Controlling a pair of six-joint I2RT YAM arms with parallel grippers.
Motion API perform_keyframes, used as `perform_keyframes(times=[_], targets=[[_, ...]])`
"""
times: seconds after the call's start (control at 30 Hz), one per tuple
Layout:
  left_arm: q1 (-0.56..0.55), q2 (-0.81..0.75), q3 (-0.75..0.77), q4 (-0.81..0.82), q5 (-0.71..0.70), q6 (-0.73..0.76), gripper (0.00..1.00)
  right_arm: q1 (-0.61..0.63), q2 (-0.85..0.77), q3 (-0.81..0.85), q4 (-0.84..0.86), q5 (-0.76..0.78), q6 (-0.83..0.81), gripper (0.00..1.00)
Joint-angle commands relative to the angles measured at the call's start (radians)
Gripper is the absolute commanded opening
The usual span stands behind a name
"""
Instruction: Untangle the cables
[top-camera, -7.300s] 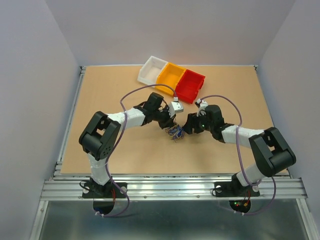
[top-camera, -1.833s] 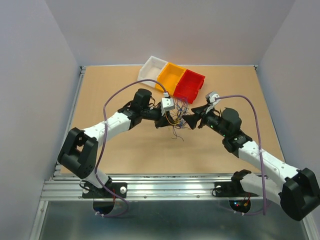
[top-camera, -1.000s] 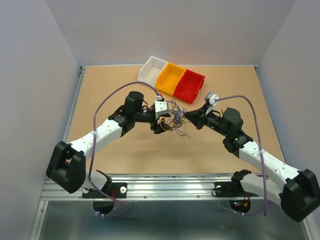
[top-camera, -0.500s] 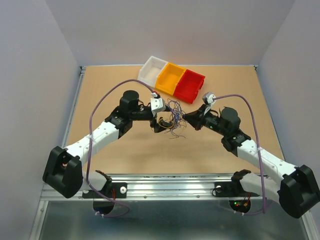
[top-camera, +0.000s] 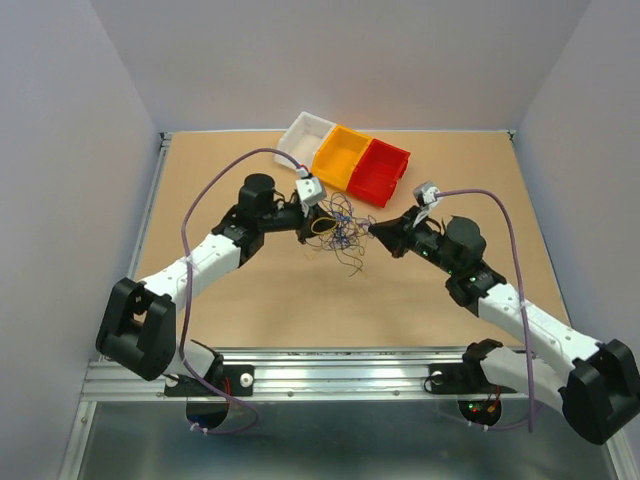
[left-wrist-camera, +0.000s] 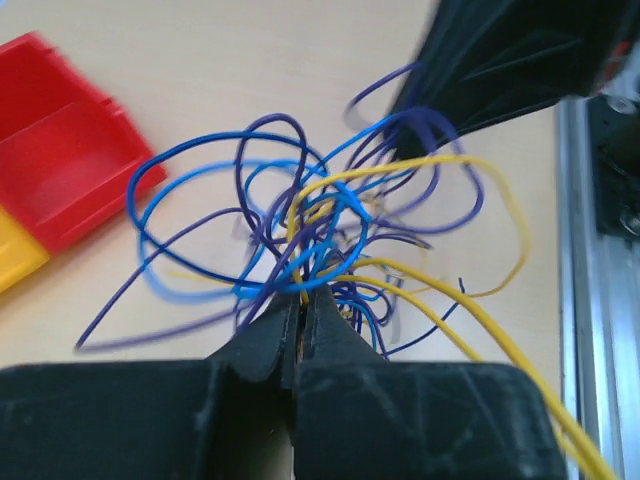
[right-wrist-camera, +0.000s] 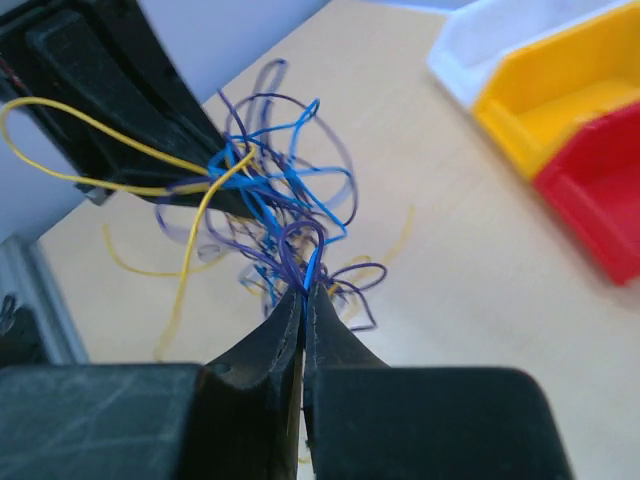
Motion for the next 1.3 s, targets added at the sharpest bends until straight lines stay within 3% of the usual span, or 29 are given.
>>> perform_keyframes(times=[0.0,0.07,0.1,0.2,0.37,0.43,0.57,0.6,0.63,0.73,0.83,0.93,1.03,1.27], targets=[[0.139,-0.078,0.042,0.045,-0.074,-0.105,0.00,0.001,-0.134,0.011,-0.133,0.426,0.039,0.00],[0.215,-0.084,0.049,0.015,-0.146,-0.117,0.00,0.001,-0.210,-0.015,-0.175,0.624,0.059,0.01],[0.234,-0.084,0.053,-0.002,-0.168,-0.116,0.00,0.001,-0.240,-0.023,-0.192,0.625,0.062,0.01],[0.294,-0.099,0.059,-0.044,-0.246,-0.096,0.00,0.001,-0.341,-0.038,-0.279,0.836,0.078,0.00],[0.321,-0.162,0.059,-0.078,-0.449,-0.068,0.00,0.001,-0.507,-0.083,-0.350,1.008,0.110,0.00],[0.324,-0.188,0.044,-0.070,-0.466,-0.067,0.00,0.001,-0.588,-0.106,-0.372,1.063,0.115,0.00],[0.320,-0.198,0.032,-0.067,-0.260,-0.048,0.00,0.001,-0.621,-0.104,-0.378,0.862,0.066,0.05],[0.317,-0.184,0.042,-0.087,-0.211,-0.035,0.00,0.001,-0.608,-0.097,-0.376,0.721,0.044,0.25],[0.317,-0.184,0.047,-0.102,-0.161,-0.024,0.00,0.001,-0.586,-0.087,-0.376,0.642,0.044,0.33],[0.262,-0.156,0.082,-0.197,0.004,0.050,0.00,0.001,-0.435,-0.040,-0.349,0.357,-0.019,0.54],[0.205,-0.173,0.078,-0.234,0.016,0.097,0.00,0.001,-0.282,-0.024,-0.240,0.168,-0.063,0.70],[0.130,-0.199,0.067,-0.254,-0.002,0.120,0.00,0.001,-0.144,-0.028,-0.062,-0.012,-0.086,0.78],[0.091,-0.207,0.067,-0.257,-0.005,0.119,0.00,0.002,-0.007,-0.003,0.056,-0.188,-0.092,0.80],[0.058,-0.159,0.092,-0.269,0.005,0.110,0.00,0.030,0.169,0.057,0.203,-0.334,-0.088,0.83]])
